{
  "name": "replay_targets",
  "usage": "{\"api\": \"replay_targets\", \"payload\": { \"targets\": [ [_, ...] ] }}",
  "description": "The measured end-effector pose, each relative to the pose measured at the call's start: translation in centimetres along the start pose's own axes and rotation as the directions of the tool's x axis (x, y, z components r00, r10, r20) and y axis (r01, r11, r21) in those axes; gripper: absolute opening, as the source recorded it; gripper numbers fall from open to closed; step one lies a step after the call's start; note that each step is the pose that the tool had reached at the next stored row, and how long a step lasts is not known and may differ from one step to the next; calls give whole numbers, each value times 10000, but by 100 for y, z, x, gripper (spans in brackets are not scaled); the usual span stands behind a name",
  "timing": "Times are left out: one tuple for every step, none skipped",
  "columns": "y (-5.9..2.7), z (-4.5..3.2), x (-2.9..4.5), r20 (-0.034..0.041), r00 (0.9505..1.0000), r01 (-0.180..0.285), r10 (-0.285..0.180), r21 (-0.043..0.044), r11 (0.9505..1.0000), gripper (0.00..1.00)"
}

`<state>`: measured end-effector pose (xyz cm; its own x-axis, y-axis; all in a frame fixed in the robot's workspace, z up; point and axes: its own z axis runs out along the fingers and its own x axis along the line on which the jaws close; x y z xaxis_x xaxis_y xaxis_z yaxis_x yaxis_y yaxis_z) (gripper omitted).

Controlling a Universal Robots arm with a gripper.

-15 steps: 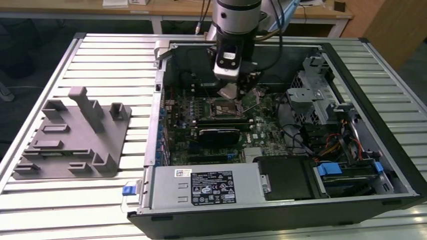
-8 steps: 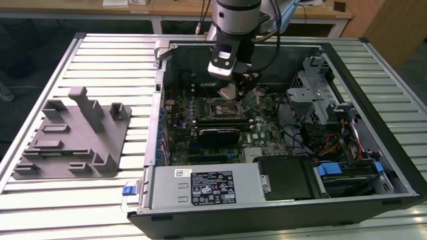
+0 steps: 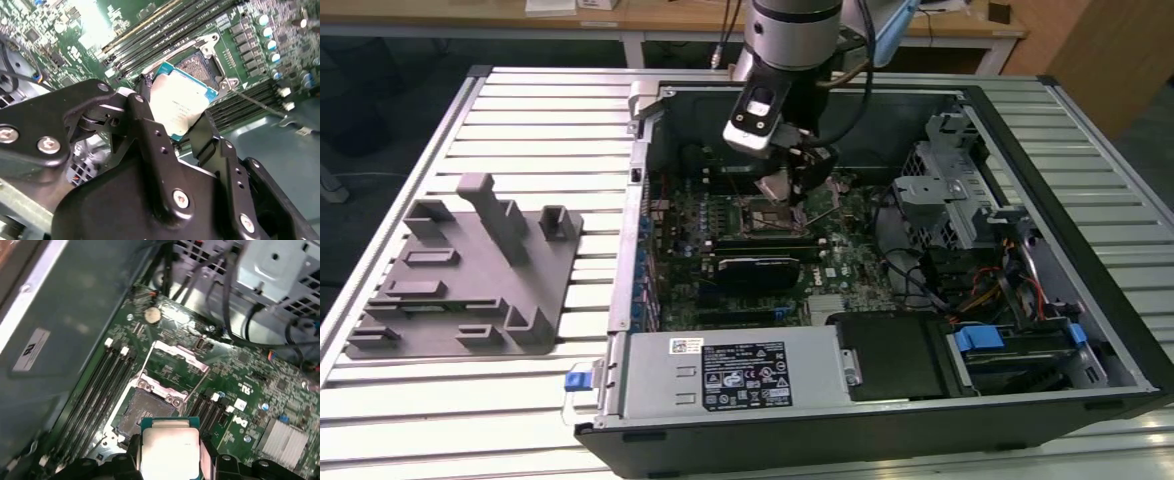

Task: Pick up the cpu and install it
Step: 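Place the cpu into insertion slot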

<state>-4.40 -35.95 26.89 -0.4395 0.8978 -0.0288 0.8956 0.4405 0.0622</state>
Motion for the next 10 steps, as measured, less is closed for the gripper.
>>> {"api": "replay_targets", "payload": {
  "targets": [
    [0,2,0,11,9998,-180,180,5,9998,55],
    [0,3,0,23,9994,-359,359,10,9994,55],
    [0,5,0,34,9986,-537,537,15,9986,55],
    [-1,7,0,46,9974,-717,717,20,9974,55],
    [-1,9,0,58,9959,-901,901,24,9959,55],
    [-1,11,0,69,9941,-1080,1080,27,9941,55],
    [-1,13,0,81,9920,-1257,1257,32,9921,55],
    [-1,15,0,94,9894,-1452,1451,35,9894,55],
    [-1,17,0,105,9866,-1630,1630,39,9866,55],
    [-1,19,1,117,9835,-1805,1805,41,9836,55]
  ]
}}
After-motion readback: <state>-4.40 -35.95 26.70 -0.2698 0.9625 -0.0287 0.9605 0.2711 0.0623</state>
